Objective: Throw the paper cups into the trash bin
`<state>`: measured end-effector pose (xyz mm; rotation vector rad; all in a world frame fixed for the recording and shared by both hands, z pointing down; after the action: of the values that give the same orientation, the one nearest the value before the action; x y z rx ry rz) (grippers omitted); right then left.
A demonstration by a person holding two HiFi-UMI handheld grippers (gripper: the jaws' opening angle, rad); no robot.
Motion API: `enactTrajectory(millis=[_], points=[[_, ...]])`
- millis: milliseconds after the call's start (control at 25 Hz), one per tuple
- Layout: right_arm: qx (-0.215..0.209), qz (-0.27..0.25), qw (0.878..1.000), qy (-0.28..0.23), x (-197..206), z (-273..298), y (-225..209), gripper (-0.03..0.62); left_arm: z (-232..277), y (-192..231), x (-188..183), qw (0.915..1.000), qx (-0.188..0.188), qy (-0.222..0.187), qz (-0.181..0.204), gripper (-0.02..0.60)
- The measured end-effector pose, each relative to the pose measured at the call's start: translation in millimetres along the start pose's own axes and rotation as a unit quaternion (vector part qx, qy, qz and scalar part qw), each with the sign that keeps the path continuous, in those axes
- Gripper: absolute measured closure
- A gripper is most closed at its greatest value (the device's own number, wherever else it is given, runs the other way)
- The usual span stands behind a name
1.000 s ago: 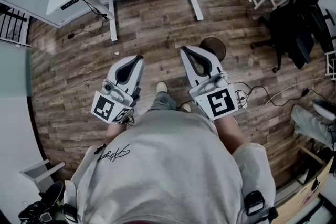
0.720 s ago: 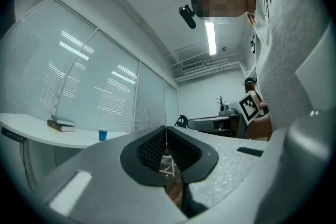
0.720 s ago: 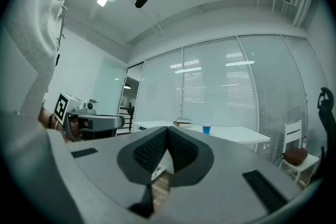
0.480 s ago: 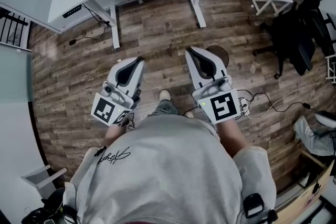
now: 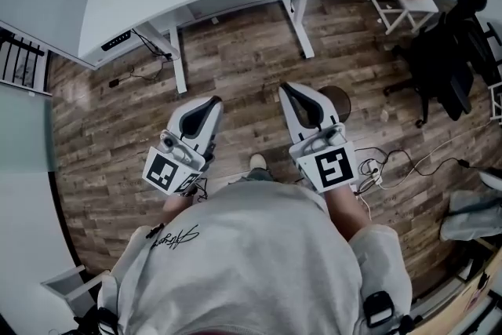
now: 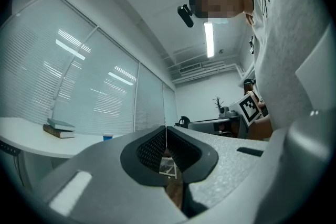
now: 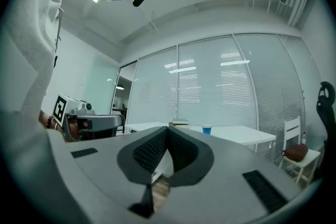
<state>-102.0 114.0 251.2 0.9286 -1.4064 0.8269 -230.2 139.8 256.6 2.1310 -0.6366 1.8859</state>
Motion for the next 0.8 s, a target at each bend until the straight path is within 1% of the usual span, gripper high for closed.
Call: enactTrajectory(millis=[200,400,640,800], points=[[0.016,0.005,1.0,-0.005,2.0,14.9,10.7,0.585,-8.6,19.5,3.8,0.9998,0.018,-0.001,-0.002,0.574],[0.044,-0.002,0.999,-0.014,4.3,27.7,12.0,0.585,-13.0,37.2,9.1,0.9994,0.034,-0.006,-0.009,0.574],[0.04,-0.006,0.999,-0.013,2.7,35.0,13.4,0.585,-5.9,42.9,8.0,0.9988,0.045,-0.014,-0.01,0.574],[0.038,-0.003,0.999,-0.01,0.0,44.6,15.6,0.585,-5.1,51.3,6.4,0.9989,0.043,-0.016,-0.009,0.574]])
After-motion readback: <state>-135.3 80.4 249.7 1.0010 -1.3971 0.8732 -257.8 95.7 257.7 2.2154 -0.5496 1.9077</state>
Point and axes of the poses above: the fingertips, and each gripper's own axes: z forward along the fingers, y to its left, x out of its underside, the point moved 1 cm from there along -z, backward along the fingers, and after that the axes turned 15 degrees about x, right-handed, at the moved point
